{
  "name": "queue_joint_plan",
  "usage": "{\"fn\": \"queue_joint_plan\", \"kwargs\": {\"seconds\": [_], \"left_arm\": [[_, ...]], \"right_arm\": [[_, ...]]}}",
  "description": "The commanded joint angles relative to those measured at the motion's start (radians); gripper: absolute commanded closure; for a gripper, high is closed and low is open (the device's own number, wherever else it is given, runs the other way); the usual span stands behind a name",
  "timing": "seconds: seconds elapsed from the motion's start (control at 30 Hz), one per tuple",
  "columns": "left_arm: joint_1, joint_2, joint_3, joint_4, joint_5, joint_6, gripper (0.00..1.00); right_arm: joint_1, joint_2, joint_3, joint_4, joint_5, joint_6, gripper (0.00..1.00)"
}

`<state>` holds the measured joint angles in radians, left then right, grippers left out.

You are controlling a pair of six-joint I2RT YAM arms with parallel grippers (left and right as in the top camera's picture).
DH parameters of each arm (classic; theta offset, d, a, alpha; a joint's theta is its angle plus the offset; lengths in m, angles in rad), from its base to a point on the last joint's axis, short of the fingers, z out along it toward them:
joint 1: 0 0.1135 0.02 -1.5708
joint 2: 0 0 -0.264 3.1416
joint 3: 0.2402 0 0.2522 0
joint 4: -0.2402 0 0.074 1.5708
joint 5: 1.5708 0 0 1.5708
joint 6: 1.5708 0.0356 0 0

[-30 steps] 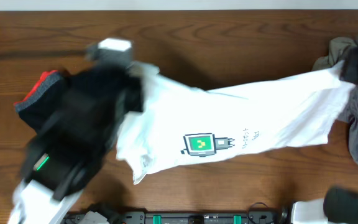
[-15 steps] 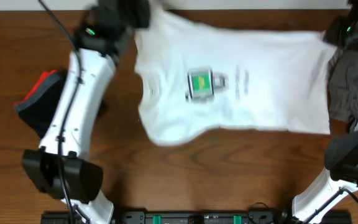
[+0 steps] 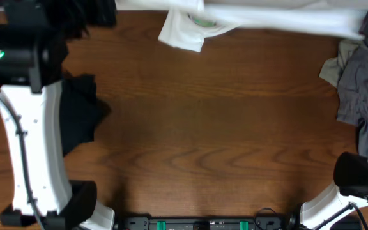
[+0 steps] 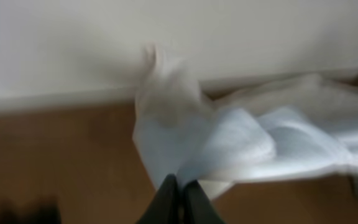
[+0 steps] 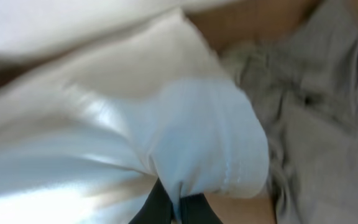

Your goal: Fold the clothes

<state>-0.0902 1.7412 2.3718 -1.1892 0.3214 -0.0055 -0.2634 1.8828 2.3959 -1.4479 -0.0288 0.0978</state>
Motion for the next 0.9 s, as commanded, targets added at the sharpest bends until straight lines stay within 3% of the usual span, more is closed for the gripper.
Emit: {"fn": "queue_joint_plan", "kwargs": {"seconds": [0.0,0.17,0.4,0.87], "left_arm": [[0.001,0.079,-0.086,-0.127,0.018,0.036,0.94],[0.001,0.13,-0.237,-0.274,0.018,0.039,0.94],[-0.001,0.141,-0.54,-0.313,0.019,0.039,0.94],[-0.001,0.132,-0.992,-0.338,0.038,0.037,0.94]], "right_arm": [[-0.011,0.035,-0.116,-0.035,0.048,-0.068,0.99],[-0.012,0.035,-0.369,-0.054,0.068,-0.1,0.99],[-0.018,0.035,-0.694,0.002,0.1,-0.099,0.99],[-0.046,0.035,-0.901,-0.002,0.138,-0.046,0.99]]}}
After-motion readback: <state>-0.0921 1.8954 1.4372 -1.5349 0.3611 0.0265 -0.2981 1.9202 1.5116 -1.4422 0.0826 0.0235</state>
